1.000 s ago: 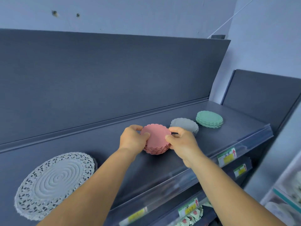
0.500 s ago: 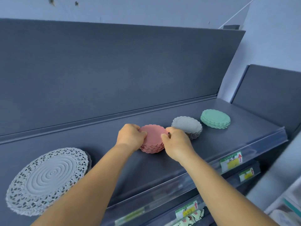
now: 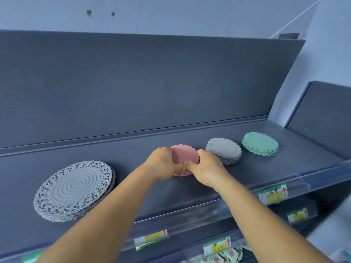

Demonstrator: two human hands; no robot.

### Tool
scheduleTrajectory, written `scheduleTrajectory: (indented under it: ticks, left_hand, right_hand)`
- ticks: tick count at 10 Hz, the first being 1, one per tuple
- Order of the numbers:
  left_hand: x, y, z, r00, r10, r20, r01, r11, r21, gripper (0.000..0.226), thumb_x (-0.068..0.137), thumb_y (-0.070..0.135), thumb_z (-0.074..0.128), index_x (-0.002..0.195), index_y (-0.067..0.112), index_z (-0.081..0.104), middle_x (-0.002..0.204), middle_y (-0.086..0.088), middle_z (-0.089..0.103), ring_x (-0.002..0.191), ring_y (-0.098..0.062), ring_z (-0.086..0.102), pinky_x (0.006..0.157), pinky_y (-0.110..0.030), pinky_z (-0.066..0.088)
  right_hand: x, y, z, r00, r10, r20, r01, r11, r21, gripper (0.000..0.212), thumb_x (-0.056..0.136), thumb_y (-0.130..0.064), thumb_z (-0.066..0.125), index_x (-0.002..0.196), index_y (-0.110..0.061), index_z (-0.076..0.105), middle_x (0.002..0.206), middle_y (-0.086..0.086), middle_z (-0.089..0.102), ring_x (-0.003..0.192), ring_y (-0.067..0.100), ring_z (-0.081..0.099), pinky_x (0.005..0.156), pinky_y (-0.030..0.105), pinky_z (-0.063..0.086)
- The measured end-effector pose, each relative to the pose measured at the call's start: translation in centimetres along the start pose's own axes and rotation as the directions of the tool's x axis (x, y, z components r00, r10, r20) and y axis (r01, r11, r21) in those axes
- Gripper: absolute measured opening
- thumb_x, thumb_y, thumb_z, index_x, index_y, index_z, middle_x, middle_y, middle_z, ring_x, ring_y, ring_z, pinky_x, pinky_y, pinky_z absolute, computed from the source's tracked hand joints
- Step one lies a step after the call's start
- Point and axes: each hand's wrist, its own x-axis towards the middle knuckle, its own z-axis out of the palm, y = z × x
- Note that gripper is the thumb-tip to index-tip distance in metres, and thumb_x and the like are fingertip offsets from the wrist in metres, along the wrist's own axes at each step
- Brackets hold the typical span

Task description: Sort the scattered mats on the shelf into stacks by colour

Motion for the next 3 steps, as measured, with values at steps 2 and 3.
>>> scheduleTrajectory:
  ticks: [2, 3]
  left_hand:
    - [-0.37, -0.01, -0.07, 1.0, -0.011, 0.011, 0.011, 1.0, -0.007, 0.047, 0.081, 0.039, 0.068, 0.114, 0.009, 0.056, 0.111, -0.005, 0.063, 0.099, -0.025, 0.06, 0.082, -0.034, 0.049]
    - [-0.83, 0.0, -0.43, 0.999, -0.016, -0.032, 0.016, 1.0, -0.018, 0.045, 0.08, 0.045, 0.067, 0.104, 0.009, 0.053, 0.108, -0.001, 0.06, 0.092, -0.024, 0.057, 0.081, -0.037, 0.049]
  right_hand:
    - [0.1, 0.15, -0.4, 0.999, -0.04, 0.032, 0.041, 0.999, -0.016, 0.039, 0.09, -0.035, 0.054, 0.114, -0.005, 0.054, 0.111, 0.009, 0.061, 0.089, 0.024, 0.05, 0.071, 0.029, 0.037]
    - [-0.23, 0.09, -0.89, 0.997, -0.058, 0.046, 0.061, 0.997, -0.048, 0.043, 0.092, -0.038, 0.051, 0.118, -0.005, 0.051, 0.117, 0.01, 0.059, 0.093, 0.025, 0.051, 0.073, 0.029, 0.037]
